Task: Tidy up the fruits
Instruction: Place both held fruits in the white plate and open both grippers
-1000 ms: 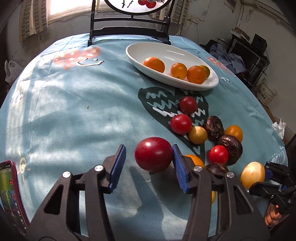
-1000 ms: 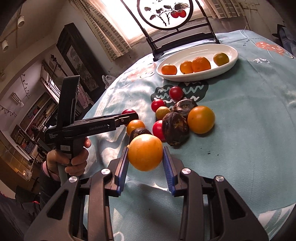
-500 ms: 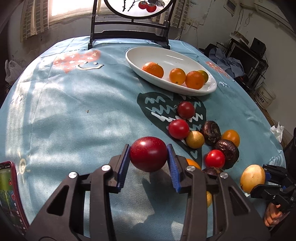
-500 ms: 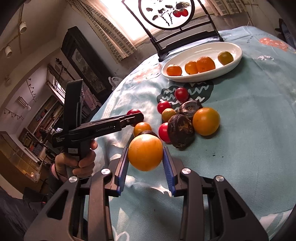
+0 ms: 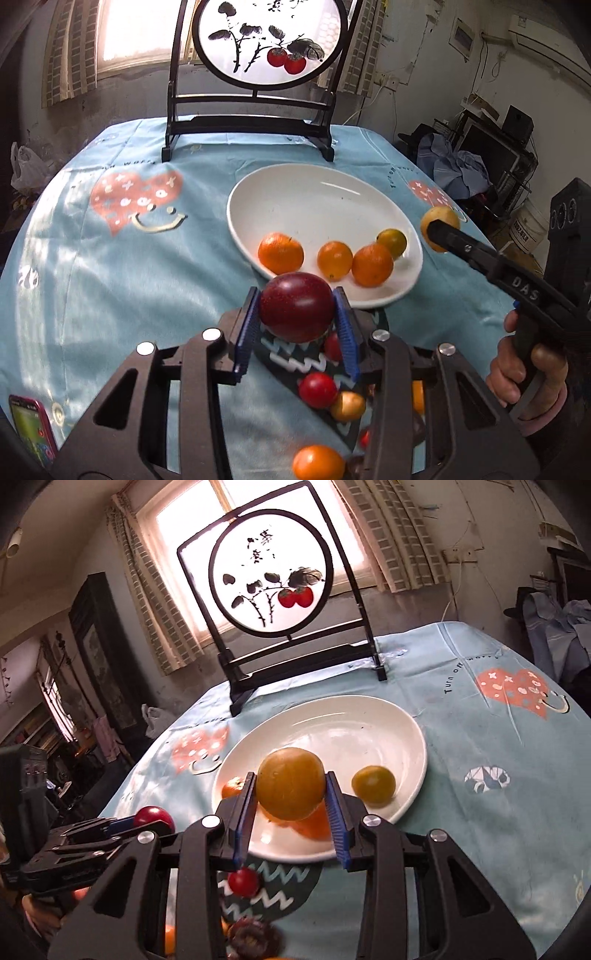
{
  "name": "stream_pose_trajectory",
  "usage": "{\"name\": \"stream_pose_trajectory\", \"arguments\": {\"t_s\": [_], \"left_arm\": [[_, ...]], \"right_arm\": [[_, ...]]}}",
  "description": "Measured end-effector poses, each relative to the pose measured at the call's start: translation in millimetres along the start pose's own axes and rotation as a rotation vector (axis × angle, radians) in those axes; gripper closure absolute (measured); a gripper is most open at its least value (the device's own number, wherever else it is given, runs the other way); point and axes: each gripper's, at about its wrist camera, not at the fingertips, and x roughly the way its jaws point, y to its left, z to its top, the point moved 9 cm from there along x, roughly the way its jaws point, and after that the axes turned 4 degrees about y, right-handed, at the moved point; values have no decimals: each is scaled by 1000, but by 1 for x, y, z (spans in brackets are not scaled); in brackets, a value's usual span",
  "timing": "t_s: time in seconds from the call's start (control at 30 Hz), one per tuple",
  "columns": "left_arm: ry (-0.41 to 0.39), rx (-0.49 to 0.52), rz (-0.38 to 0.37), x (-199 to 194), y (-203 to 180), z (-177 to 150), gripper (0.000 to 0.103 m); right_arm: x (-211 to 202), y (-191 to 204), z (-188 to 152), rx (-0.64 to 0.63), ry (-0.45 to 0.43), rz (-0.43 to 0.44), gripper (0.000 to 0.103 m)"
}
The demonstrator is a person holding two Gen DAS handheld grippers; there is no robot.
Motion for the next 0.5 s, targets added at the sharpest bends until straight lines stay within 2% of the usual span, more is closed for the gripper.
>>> {"name": "stream_pose_trajectory", "arguments": {"t_s": [0.1,0.2,0.33,0.5], "left_arm": [[0,17,32,22,-6,26,63],[28,29,62,50,-7,45,63],[68,39,92,81,-7,54,63],[81,59,123,102,-11,58,63]], "right_arm": [[25,-14,6,8,29,-45,66],[38,-23,1,20,71,-48,66],[45,-28,0,17,97,-41,66],[52,-30,3,13,101,-38,66]]}}
